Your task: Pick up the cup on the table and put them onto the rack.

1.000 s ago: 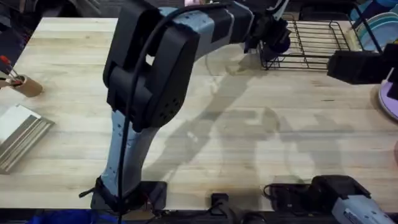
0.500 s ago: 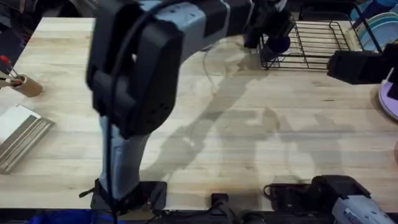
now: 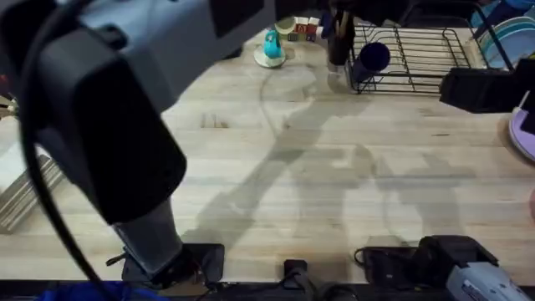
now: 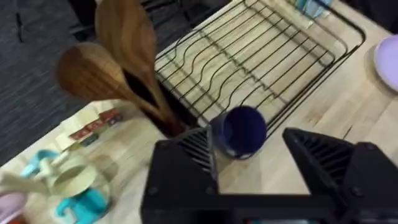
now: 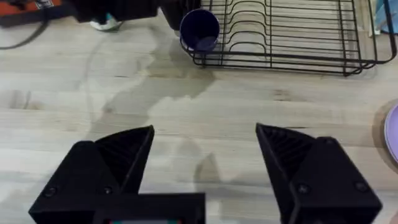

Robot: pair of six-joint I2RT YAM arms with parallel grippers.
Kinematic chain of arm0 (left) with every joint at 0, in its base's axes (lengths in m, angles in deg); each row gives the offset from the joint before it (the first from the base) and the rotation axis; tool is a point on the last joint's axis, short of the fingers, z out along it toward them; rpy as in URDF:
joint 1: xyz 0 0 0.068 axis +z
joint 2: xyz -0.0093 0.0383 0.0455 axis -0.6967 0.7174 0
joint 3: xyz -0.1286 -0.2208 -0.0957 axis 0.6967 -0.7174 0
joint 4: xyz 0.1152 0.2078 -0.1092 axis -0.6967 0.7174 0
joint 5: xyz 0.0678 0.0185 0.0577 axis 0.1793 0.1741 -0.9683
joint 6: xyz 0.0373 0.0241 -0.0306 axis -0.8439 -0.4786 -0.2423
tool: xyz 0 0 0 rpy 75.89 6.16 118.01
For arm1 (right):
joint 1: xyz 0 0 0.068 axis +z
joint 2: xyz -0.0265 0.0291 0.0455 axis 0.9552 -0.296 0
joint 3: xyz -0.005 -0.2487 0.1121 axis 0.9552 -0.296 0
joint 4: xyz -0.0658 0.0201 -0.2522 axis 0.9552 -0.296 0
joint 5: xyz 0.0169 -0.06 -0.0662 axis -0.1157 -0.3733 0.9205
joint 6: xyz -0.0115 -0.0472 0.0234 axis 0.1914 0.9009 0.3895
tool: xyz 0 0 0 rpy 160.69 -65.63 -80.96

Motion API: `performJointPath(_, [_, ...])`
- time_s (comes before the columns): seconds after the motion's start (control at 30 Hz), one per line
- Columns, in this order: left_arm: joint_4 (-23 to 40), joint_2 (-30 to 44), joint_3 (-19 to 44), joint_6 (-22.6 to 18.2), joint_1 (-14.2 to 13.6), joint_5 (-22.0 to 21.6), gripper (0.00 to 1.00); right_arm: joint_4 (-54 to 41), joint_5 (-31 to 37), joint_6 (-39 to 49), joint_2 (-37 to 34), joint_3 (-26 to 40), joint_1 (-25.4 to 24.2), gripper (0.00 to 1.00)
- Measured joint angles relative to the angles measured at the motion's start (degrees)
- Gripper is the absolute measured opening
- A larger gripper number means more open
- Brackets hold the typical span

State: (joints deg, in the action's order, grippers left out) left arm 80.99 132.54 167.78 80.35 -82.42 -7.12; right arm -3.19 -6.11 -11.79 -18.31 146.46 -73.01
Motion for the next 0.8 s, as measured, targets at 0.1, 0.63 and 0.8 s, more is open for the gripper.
performJointPath(0.1, [4.9,-2.1,0.0,-2.5,1.2,-0.9,0.980,0.0,0.0,0.0,0.0,0.0,0.0,0.996])
performJointPath(0.63, [17.3,-11.0,0.0,-9.3,2.1,-4.3,0.994,0.3,0.0,0.0,0.0,0.0,0.0,0.997])
performJointPath(0.8, [15.7,-15.7,-1.7,-10.7,3.1,-5.3,0.993,0.4,0.0,0.0,0.0,0.0,0.0,0.996])
